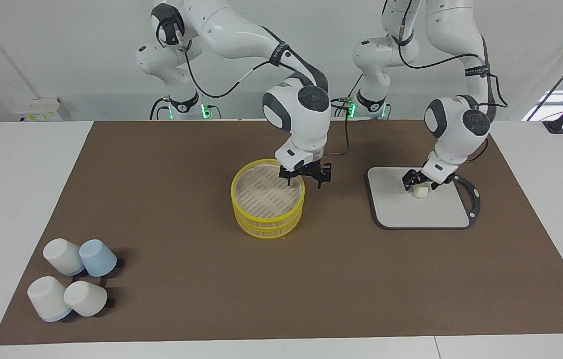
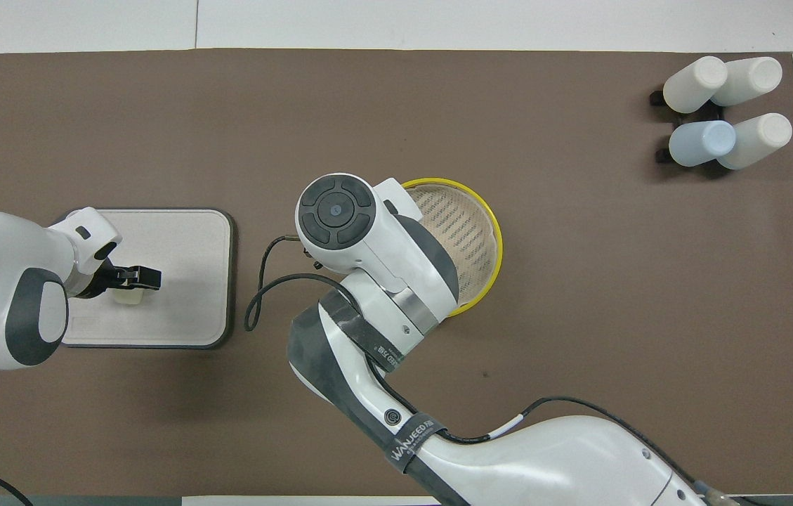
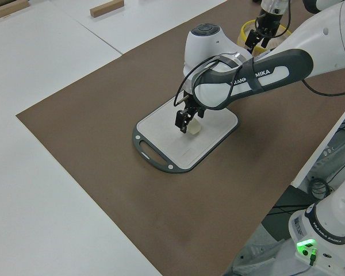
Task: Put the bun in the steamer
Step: 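Lift the lid toward the bottles while the left gripper carries the bun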
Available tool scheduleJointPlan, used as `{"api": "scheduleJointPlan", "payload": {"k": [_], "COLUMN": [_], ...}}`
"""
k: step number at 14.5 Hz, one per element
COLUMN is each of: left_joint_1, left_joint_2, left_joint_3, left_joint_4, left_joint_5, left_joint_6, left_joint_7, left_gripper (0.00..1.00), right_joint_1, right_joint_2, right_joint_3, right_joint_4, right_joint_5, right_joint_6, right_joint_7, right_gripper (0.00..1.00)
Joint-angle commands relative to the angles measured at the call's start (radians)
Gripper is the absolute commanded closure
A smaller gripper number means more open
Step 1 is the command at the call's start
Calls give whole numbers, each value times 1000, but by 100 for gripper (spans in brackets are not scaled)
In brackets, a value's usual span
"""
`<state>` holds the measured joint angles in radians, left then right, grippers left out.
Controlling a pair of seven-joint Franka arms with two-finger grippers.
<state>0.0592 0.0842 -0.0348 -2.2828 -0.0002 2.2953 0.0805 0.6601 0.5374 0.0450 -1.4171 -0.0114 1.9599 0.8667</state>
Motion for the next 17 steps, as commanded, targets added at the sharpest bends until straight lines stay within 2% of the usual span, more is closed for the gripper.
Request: {"api": "scheduleJointPlan", "payload": {"k": [1,2,3,4,6,8,9,12,15,17], "left_joint_1": [10,10,10,10,10,10,10,5,-13,-62], "left_joint_2": [-3,-3,-3,-3,-3,-3,-3,17,78,106], "left_joint_3": [-5,-5,-5,-5,-5,-5,-5,-7,-11,-11], "left_joint_4": [-7,-7,-7,-7,-7,-6,-1,86,308,405], "left_joint_5": [23,23,23,23,23,23,23,22,11,-27], "left_joint_6": [13,10,10,10,10,6,-2,-92,-302,-379], "left_joint_7": [10,10,10,10,10,10,10,1,-75,-152], "left_gripper": [5,7,11,15,30,48,52,57,57,57], "right_joint_1": [4,4,4,6,12,3,-4,-30,-123,-230], "right_joint_2": [9,9,7,6,4,4,3,-14,-86,-129], "right_joint_3": [-5,-4,-4,-5,-2,-2,-2,-5,-7,-8], "right_joint_4": [9,7,9,9,15,29,58,148,161,153], "right_joint_5": [-9,-10,-10,-15,-47,-47,-45,-38,-27,-30], "right_joint_6": [-3,-4,-13,-19,-29,-79,-93,-186,-225,-272], "right_joint_7": [31,35,35,35,32,32,29,-14,-144,-320], "right_gripper": [66,87,100,100,100,100,100,100,100,100]}}
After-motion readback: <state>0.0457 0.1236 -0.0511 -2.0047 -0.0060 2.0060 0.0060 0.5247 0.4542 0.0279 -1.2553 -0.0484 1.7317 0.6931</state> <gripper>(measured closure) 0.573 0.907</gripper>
